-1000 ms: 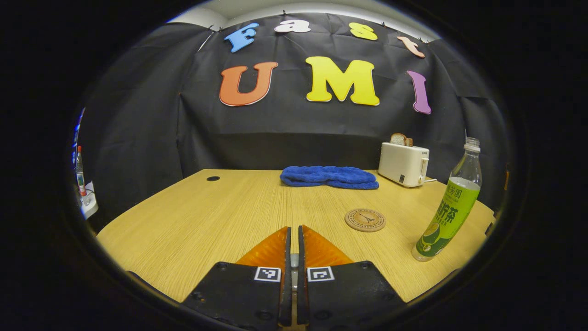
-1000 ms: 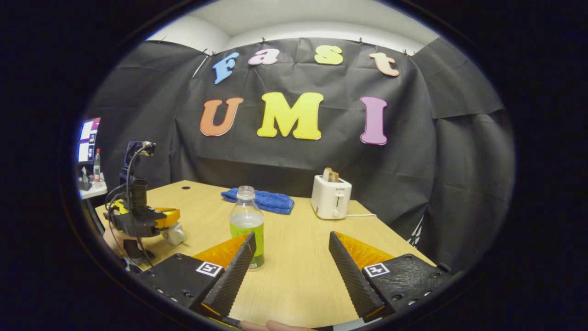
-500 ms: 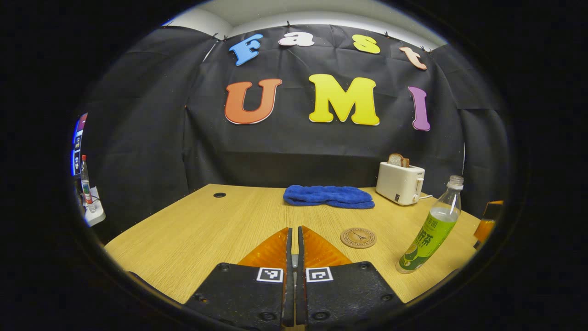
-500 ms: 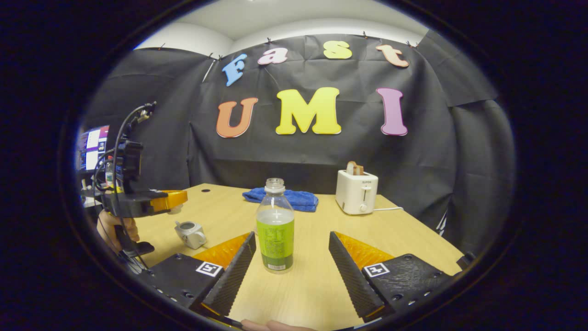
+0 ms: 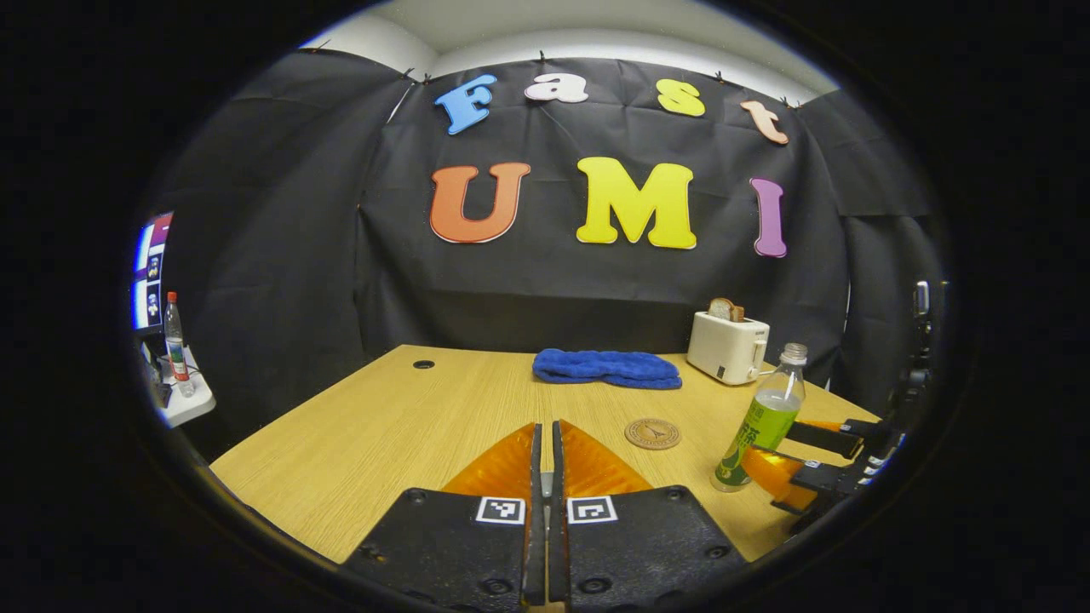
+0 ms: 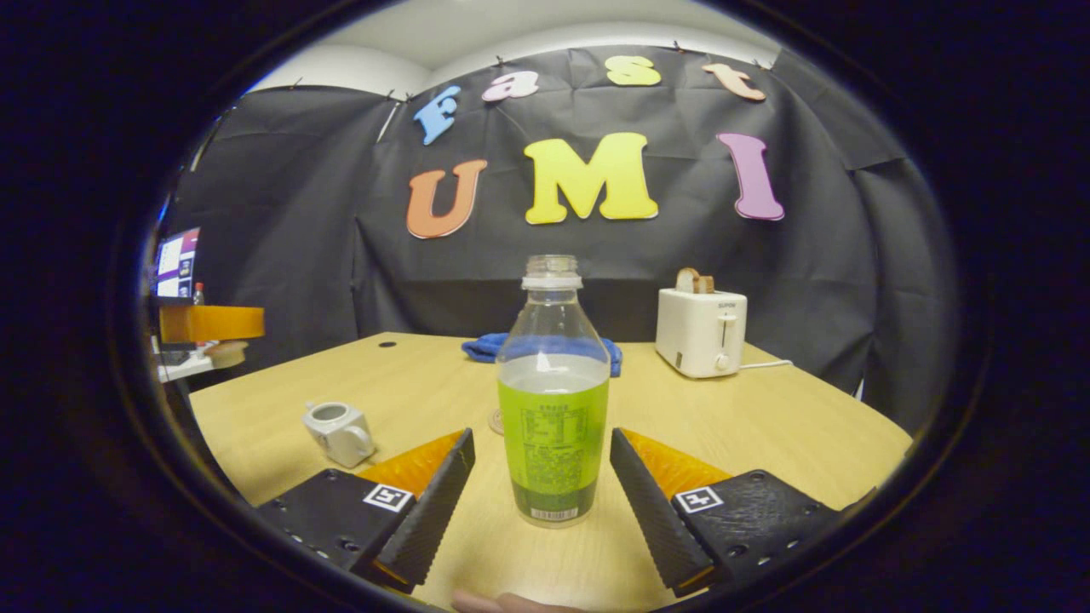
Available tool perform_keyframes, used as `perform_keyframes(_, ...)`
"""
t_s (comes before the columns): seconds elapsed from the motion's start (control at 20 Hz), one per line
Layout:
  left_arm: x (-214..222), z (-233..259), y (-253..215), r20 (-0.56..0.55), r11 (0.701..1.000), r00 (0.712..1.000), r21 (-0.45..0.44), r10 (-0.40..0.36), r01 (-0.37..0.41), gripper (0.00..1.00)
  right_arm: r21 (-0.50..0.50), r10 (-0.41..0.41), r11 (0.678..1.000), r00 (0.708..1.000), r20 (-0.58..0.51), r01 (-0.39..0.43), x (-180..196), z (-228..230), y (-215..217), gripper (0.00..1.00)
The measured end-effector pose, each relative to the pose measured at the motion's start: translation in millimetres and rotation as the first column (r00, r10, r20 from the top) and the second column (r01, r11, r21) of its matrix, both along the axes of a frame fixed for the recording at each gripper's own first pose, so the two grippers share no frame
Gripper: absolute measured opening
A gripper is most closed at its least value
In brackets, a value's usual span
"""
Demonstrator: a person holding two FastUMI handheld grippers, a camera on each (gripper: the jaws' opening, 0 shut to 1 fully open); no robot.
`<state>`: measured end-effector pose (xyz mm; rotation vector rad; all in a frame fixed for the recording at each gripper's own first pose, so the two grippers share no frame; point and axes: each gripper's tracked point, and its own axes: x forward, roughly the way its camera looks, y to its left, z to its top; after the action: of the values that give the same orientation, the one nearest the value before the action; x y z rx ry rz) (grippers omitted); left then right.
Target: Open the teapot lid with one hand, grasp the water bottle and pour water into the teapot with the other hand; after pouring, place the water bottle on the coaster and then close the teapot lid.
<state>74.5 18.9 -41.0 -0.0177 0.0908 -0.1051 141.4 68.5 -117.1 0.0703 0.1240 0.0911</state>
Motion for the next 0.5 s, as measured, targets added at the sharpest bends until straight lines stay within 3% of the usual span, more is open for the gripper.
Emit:
perform_keyframes(0.15, -6.5, 1.5, 10.3, 0.000, 1.000, 1.000, -0.013, -0.007, 0.007, 0.04, 0.030, -0.030, 0.999, 0.999, -0.017, 0.031, 13.8, 0.9, -0.4, 0.96)
perform_keyframes(0.3, -8.9, 2.7, 19.3, -0.006, 0.999, 1.000, -0.026, -0.019, 0.018, 0.04, 0.035, -0.054, 0.998, 0.999, -0.003, 0.054, 19.6, 7.4, -0.6, 0.81)
perform_keyframes(0.35, -10.9, 0.4, 23.5, -0.016, 0.999, 1.000, -0.029, -0.018, 0.018, 0.04, 0.025, -0.065, 0.998, 0.998, -0.009, 0.065, 17.3, 6.0, -0.1, 0.74)
perform_keyframes(0.5, -16.1, 6.2, 39.6, -0.015, 0.999, 1.000, -0.043, -0.005, 0.004, 0.04, -0.061, -0.057, 0.997, 0.998, -0.019, 0.056, 11.8, 14.8, 12.8, 0.73)
